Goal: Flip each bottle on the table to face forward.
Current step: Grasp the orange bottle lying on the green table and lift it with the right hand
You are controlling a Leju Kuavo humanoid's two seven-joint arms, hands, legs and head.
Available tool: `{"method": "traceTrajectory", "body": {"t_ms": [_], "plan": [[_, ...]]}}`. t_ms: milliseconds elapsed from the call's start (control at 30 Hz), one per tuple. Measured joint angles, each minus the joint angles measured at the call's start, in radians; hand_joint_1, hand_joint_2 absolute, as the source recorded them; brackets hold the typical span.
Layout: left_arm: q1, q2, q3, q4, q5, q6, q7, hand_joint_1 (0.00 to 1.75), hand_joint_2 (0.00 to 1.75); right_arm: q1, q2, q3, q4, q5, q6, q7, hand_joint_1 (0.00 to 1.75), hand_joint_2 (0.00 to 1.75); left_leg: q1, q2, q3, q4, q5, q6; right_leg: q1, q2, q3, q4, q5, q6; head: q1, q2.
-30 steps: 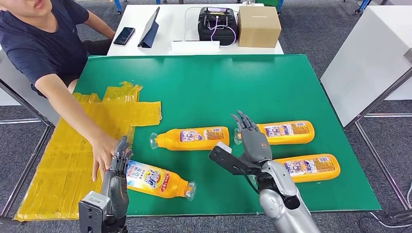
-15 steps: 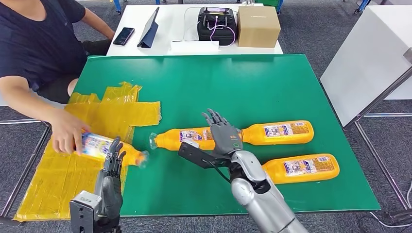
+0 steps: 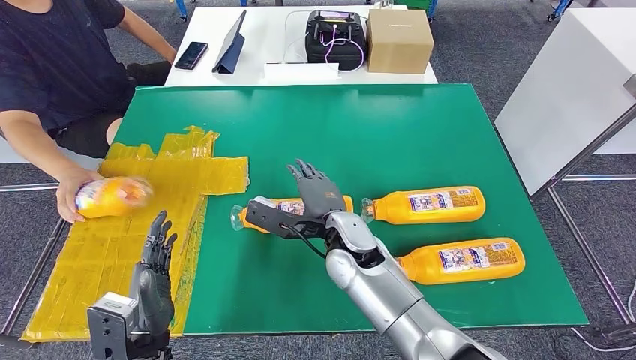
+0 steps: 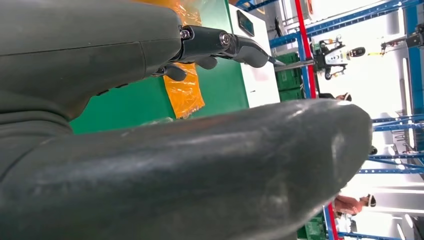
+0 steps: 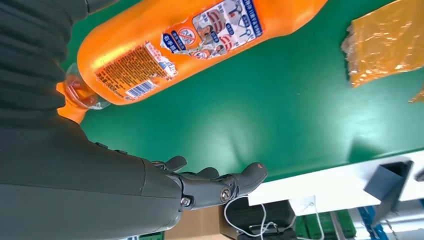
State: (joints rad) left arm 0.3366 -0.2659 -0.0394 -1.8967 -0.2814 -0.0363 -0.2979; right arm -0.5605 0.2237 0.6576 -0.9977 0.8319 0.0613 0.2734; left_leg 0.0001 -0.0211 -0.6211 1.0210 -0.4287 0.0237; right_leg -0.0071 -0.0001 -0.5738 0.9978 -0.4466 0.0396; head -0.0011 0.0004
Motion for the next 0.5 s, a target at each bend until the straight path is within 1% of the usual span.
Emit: {"method": "traceTrajectory", "body": {"t_ms": [200, 367, 500], "plan": [[-0.009, 0.000, 0.009, 0.000, 0.015, -0.005, 0.004, 0.00, 0.00, -0.051, 0.019, 0.009, 0.101, 0.023, 0.001, 0.033, 0.00, 1.75, 0.001, 0.000, 0.000, 0.000, 0.000, 0.000, 0.000, 0.000, 0.000, 0.000, 0.000, 0.000, 0.000, 0.000], [-0.010, 0.000, 0.016, 0.000, 0.015, -0.005, 0.004, 0.00, 0.00, -0.066, 0.024, 0.014, 0.138, 0.026, 0.001, 0.038, 0.00, 1.75, 0.001, 0.000, 0.000, 0.000, 0.000, 0.000, 0.000, 0.000, 0.000, 0.000, 0.000, 0.000, 0.000, 0.000], [-0.011, 0.000, 0.022, 0.000, 0.017, -0.007, 0.007, 0.00, 0.00, -0.077, 0.025, 0.022, 0.167, 0.059, 0.008, 0.067, 0.00, 1.75, 0.000, 0.000, 0.000, 0.000, 0.000, 0.000, 0.000, 0.000, 0.000, 0.000, 0.000, 0.000, 0.000, 0.000]]}}
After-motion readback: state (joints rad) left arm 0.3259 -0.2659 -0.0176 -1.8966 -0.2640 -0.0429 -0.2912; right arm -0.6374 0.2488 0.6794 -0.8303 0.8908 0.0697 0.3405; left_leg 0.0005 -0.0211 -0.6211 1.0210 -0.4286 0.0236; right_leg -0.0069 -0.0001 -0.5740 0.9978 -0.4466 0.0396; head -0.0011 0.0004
